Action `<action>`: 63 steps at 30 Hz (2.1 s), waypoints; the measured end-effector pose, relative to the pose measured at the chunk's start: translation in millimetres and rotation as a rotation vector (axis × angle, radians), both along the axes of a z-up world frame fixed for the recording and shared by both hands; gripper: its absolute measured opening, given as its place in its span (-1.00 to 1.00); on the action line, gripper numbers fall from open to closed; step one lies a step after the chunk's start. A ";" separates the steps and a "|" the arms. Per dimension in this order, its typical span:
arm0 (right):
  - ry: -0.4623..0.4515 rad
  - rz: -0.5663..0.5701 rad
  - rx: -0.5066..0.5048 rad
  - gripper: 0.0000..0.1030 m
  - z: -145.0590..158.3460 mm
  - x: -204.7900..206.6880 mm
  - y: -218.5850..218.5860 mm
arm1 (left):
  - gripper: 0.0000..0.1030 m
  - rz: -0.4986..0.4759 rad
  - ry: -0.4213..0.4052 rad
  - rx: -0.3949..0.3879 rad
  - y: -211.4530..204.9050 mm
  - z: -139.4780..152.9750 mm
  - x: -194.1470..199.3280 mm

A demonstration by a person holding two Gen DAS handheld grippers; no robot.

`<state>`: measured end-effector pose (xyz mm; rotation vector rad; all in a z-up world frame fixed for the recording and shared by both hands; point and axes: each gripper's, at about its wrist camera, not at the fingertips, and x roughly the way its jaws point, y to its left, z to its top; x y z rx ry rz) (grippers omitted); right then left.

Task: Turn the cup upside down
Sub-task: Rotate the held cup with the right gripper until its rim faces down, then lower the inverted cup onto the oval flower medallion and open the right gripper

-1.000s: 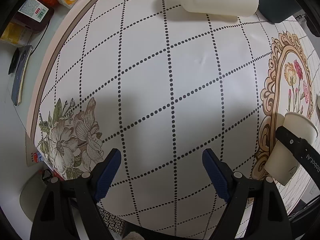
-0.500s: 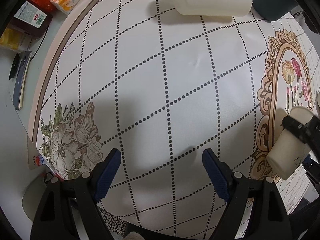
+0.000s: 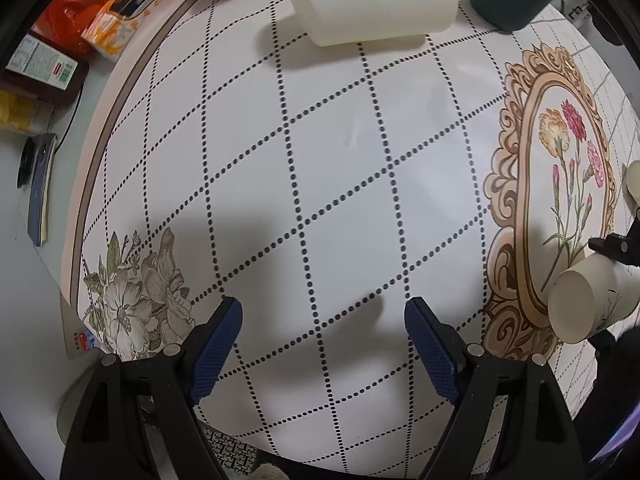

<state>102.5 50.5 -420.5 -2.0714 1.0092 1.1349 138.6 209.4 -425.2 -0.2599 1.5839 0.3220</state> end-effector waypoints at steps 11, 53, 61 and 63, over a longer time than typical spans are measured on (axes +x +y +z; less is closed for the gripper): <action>0.087 -0.608 -0.030 0.29 -6.1 51.5 -14.2 | 0.61 -0.028 0.000 0.000 -18.1 1.3 7.0; 0.142 -1.605 -0.007 0.21 -1.1 277.3 -47.7 | 0.61 -0.077 -0.009 0.023 -36.3 10.8 9.1; 0.065 -1.661 0.256 0.20 46.3 301.9 -58.7 | 0.61 -0.088 -0.005 0.024 -47.5 12.7 14.4; 0.041 -1.683 0.352 0.20 60.4 310.7 -63.0 | 0.61 -0.095 -0.006 0.025 -50.1 14.1 16.7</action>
